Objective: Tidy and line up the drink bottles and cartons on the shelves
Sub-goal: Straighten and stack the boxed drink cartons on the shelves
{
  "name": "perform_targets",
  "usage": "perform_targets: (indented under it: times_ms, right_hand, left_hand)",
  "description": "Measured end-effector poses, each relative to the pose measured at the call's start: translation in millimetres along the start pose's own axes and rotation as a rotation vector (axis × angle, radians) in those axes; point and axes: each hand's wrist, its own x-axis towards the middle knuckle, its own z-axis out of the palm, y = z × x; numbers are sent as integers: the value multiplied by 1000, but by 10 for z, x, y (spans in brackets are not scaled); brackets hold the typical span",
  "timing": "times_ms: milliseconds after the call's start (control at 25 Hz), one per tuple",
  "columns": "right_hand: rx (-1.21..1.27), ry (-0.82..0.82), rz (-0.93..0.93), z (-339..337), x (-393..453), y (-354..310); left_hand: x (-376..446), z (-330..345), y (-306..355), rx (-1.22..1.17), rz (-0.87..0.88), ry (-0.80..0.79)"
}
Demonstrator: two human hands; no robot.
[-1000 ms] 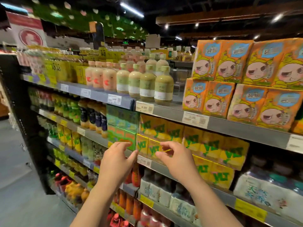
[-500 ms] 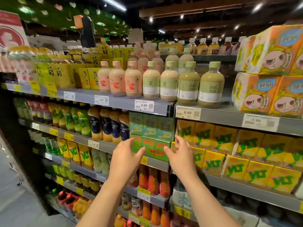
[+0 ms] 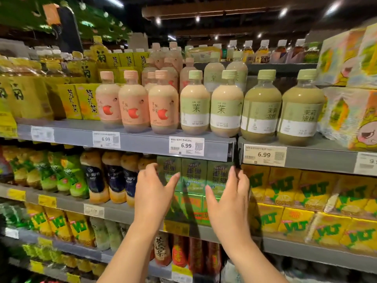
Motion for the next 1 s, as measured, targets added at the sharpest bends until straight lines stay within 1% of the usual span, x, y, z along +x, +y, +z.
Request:
perform_targets:
  times_ms: [80, 160, 280, 360, 440, 600, 760, 880, 1000]
  right_hand:
    - [-15, 18, 63, 54, 12, -72]
    - [27, 73, 131, 64, 35, -133]
    - [11, 165, 225, 69, 127, -219]
    - [1, 189, 275, 58, 145, -261]
    - [35, 204, 320, 73, 84, -316]
    - [75, 271, 357, 192, -175, -419]
    - [109, 379, 369, 281, -495, -489]
    - [136, 471, 390, 390, -698, -506]
    - [103, 497, 380, 390, -756, -517]
  left_hand:
    - [69, -32, -37, -22, 20, -3]
    - [122, -70, -69, -26, 46, -6]
    - [269, -101, -185, 9, 115, -96]
    - [370, -107, -258, -26, 151, -165]
    - [438, -77, -320, -61, 168, -200]
    - [423, -50, -380, -170, 124, -212]
    - [277, -88, -470, -358, 151, -214]
    - [268, -101, -552, -406, 179, -241]
    - [341, -107, -580, -430, 242, -283]
